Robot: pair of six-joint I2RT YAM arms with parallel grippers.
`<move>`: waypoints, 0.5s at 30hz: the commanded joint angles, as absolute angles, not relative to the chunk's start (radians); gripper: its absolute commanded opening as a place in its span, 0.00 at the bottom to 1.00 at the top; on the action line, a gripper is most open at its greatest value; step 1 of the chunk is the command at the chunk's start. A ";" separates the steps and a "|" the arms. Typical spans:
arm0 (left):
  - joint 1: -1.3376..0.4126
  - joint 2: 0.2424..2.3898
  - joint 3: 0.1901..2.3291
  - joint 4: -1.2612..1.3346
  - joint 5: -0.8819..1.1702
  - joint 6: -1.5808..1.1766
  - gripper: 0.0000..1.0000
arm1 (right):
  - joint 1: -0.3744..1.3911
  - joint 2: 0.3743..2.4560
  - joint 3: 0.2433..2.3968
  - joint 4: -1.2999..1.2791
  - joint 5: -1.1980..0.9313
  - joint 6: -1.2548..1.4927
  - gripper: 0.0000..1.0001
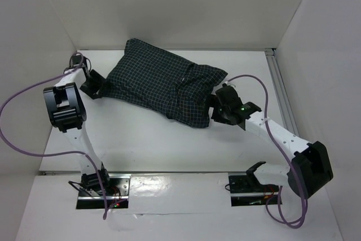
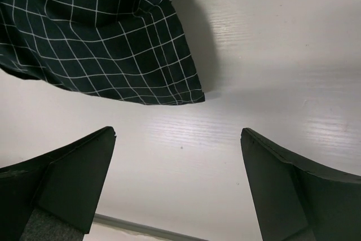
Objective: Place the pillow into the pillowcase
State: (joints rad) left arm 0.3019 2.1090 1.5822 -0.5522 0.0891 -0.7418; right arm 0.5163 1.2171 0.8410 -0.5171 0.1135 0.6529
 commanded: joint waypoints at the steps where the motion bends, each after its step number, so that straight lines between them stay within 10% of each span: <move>1: 0.279 2.174 1.565 -0.546 0.025 -0.778 0.70 | 0.509 1.209 0.833 -0.488 0.080 0.690 1.00; 6: 0.279 2.174 1.534 -0.514 0.026 -0.795 0.00 | 0.509 1.232 0.767 -0.388 0.016 0.689 1.00; 15: 0.279 2.005 1.476 -0.526 0.057 -0.764 0.00 | 0.538 1.439 0.844 -0.312 0.021 0.537 1.00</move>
State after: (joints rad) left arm 0.2844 2.0785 1.5021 -0.4862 0.0570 -0.7864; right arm 0.5278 1.4204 0.7963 -0.3885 -0.0147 0.5926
